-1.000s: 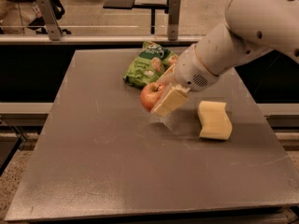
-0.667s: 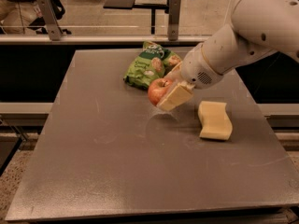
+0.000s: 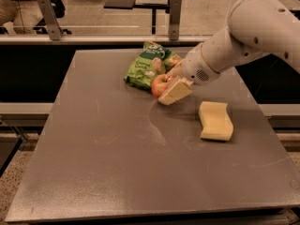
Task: Move apple near green rice chip bag
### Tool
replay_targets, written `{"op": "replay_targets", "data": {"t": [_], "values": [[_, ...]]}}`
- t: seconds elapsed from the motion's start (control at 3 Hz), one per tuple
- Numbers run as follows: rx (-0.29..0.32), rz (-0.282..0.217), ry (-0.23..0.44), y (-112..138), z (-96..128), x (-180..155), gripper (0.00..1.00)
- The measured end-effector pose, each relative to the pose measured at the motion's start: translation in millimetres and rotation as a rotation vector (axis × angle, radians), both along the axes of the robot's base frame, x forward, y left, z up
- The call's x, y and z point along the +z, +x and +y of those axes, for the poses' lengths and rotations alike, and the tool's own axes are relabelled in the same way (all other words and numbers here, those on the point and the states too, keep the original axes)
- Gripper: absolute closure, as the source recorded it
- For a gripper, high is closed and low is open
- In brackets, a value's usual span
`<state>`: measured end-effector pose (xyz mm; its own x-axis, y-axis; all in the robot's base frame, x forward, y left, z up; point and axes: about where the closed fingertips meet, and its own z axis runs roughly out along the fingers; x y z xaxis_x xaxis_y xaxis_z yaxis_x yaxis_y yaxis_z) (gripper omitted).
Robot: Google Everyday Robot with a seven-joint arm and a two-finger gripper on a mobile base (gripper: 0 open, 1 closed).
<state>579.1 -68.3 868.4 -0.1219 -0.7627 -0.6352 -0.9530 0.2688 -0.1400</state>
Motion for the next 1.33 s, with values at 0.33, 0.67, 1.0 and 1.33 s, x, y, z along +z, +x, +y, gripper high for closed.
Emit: {"op": "replay_targets", "data": {"t": [0.33, 0.67, 1.0, 1.33], "values": [[-0.008, -0.003, -0.006, 11, 0, -9, 0.52], [-0.017, 0.001, -0.016, 17, -3, -16, 0.29], [-0.022, 0.010, -0.023, 19, -6, -22, 0.00], [-0.022, 0.010, -0.023, 19, -6, -22, 0.00]]}}
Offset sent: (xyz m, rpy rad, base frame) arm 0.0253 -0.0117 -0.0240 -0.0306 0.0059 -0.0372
